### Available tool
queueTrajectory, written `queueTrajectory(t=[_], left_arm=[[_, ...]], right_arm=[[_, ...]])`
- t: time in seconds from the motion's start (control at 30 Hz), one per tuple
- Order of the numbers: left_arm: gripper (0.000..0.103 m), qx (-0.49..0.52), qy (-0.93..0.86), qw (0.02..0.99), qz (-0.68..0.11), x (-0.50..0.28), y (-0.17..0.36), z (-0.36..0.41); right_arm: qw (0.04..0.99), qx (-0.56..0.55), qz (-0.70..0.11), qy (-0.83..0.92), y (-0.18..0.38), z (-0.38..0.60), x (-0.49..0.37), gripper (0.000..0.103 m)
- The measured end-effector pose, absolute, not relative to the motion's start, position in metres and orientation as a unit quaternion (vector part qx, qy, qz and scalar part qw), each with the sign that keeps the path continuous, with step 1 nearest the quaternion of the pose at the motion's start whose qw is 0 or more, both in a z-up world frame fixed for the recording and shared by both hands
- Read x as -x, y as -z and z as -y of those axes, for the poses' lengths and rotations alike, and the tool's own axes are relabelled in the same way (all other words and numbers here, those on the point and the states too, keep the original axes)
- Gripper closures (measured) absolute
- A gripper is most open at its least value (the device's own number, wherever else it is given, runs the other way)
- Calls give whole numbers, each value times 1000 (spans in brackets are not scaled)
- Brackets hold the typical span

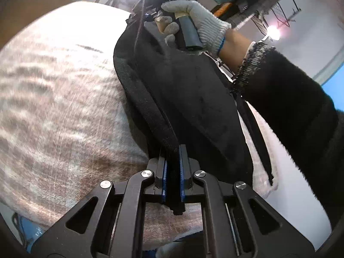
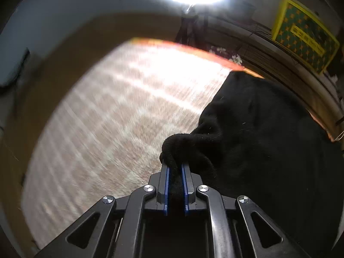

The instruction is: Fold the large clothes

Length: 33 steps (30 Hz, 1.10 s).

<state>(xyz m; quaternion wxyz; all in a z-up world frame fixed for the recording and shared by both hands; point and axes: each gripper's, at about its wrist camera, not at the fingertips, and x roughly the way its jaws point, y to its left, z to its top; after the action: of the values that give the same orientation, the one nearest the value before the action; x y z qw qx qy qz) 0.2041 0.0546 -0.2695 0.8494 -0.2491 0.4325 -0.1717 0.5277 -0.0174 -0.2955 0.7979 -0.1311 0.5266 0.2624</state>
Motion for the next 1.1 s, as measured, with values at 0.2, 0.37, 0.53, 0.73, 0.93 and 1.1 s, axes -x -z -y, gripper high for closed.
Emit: queueTrajectory(t=[0.2, 0.37, 0.53, 0.73, 0.93, 1.1], left_arm=[[97, 189, 186, 868, -419, -197, 248, -23], [97, 133, 205, 868, -433, -201, 246, 16], [97, 105, 219, 856, -455, -209, 257, 49], [97, 58, 226, 850, -472, -212, 268, 73], [95, 54, 254, 833, -489, -209, 270, 81], [82, 64, 289, 818, -494, -198, 265, 72]], right_arm=[[813, 3, -501, -297, 263, 84, -533, 96], [818, -83, -488, -292, 262, 155, -537, 96], [824, -130, -482, -267, 277, 212, -538, 96], [827, -147, -502, -207, 306, 261, -544, 96], [828, -132, -515, -179, 314, 268, -547, 93], [837, -87, -509, -179, 289, 284, -536, 60]])
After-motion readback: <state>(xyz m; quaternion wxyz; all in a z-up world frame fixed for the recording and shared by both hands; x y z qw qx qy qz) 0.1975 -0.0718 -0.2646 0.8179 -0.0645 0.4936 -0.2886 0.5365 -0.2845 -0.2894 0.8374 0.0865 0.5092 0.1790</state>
